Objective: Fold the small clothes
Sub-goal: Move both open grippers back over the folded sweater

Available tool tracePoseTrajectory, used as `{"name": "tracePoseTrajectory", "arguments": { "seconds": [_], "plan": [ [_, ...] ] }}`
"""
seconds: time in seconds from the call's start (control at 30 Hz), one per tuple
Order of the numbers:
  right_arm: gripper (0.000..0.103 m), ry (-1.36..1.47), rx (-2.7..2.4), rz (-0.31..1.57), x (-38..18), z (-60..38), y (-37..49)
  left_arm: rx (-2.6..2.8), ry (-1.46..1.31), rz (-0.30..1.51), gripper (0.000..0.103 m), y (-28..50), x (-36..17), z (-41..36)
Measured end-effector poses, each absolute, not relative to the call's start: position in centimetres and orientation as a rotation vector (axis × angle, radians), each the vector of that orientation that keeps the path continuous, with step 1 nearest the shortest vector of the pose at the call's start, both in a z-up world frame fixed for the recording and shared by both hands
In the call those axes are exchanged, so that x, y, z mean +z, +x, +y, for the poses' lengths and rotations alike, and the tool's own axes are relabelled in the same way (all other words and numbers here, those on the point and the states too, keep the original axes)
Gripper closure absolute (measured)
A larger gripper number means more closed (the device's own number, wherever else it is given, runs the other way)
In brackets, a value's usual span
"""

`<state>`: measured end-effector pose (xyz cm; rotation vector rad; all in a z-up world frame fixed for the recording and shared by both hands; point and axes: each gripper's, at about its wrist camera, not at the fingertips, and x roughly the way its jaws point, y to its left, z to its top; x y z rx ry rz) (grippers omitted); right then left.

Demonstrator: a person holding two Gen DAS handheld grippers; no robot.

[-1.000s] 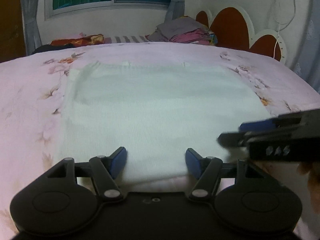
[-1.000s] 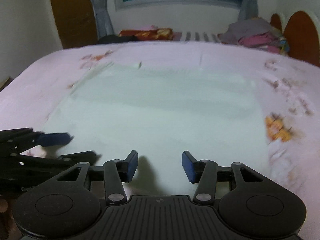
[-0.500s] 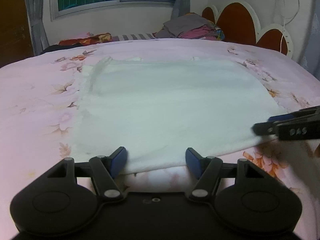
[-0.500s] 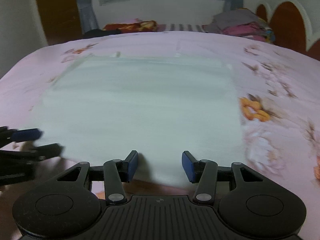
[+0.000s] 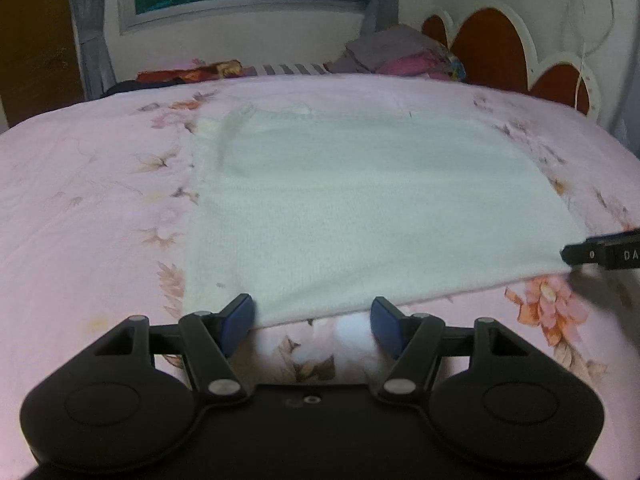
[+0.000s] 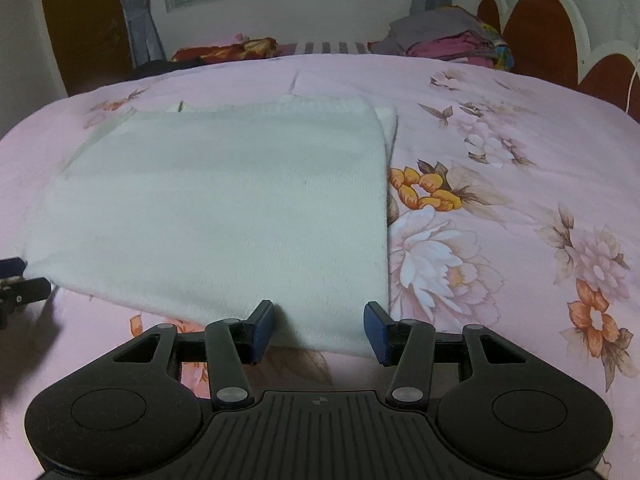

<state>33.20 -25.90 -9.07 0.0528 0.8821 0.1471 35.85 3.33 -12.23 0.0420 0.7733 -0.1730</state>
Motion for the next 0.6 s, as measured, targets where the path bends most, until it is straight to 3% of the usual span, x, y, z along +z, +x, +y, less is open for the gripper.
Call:
{"name": "tracePoseTrajectory", "arguments": {
  "seconds": [0.17, 0.27, 0.47, 0.6],
  "plan": [
    [0.054, 0.072, 0.151, 0.815, -7.6, -26.3, 32.8, -0.143, -0.025, 0.774, 0.038, 36.3, -12.4, 5.2],
    [0.054, 0.045, 0.113, 0.906, -9.4, -26.7, 33.8, -0.164, -0.086, 0.776, 0.038, 36.6, -13.1, 6.3],
    [0.055, 0.078, 0.109, 0.848, -8.3, -27.7, 33.0, -0.151, -0.126, 0.789, 0.038, 36.4, -12.8, 7.2],
    [0.058, 0.074, 0.104, 0.91, -9.8, -27.9, 33.2, -0.143, -0.109, 0.795, 0.038, 36.6, -12.9, 6.8]
  ]
}}
